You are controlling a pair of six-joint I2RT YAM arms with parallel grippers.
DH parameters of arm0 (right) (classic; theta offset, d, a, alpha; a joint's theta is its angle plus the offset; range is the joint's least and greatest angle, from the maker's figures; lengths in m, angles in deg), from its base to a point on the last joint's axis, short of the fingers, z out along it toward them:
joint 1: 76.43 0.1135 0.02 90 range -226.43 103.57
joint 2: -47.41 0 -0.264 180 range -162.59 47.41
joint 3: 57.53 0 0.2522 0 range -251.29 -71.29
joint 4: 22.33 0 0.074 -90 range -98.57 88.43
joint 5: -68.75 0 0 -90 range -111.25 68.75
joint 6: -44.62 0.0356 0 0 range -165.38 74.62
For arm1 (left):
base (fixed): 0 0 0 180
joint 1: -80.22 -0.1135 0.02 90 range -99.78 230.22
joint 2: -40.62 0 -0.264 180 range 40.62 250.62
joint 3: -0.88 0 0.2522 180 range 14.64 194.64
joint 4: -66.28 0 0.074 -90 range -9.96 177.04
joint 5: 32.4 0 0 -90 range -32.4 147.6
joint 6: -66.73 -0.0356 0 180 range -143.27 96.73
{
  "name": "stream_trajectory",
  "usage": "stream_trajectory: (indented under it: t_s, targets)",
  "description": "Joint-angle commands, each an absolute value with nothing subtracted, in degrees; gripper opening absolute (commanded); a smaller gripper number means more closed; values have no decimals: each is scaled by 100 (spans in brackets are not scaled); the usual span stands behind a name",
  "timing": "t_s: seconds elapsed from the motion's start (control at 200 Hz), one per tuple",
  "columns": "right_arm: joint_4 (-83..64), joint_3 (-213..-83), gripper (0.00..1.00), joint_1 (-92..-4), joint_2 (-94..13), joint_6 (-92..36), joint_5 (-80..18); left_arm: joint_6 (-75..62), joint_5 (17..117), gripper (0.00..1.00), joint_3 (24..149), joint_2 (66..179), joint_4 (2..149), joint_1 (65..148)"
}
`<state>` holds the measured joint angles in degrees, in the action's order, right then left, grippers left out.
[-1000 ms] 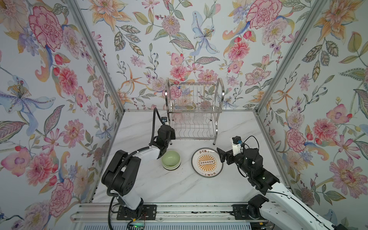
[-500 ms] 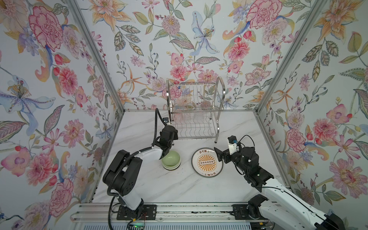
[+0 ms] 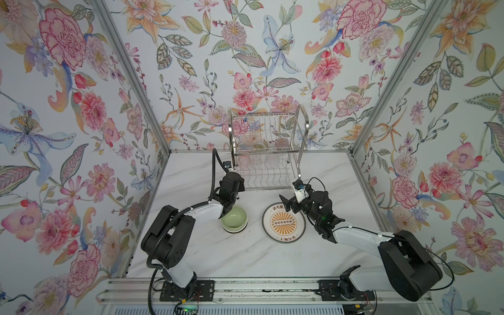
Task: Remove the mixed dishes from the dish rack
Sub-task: 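Reach the right gripper into the rack over the large clear glass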
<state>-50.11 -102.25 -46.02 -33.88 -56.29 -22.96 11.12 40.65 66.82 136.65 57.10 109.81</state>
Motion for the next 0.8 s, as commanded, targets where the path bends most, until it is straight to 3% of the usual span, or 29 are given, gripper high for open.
stream_trajectory:
  t_s: [0.0, 0.385, 0.796]
  targets:
    - [-5942, -10654, 99, -4576, -3891, -6010, -2329, 1534, 4059, 0, 6746, 13747, 5622, 11037]
    - [-6941, -11880, 99, -4723, -5897, -6358, -2353, 1479, 4125, 0, 6737, 13681, 5637, 11026]
    - [-6930, -13154, 99, -5063, -7168, -6506, -2564, 1547, 4312, 0, 6733, 13874, 5471, 11024]
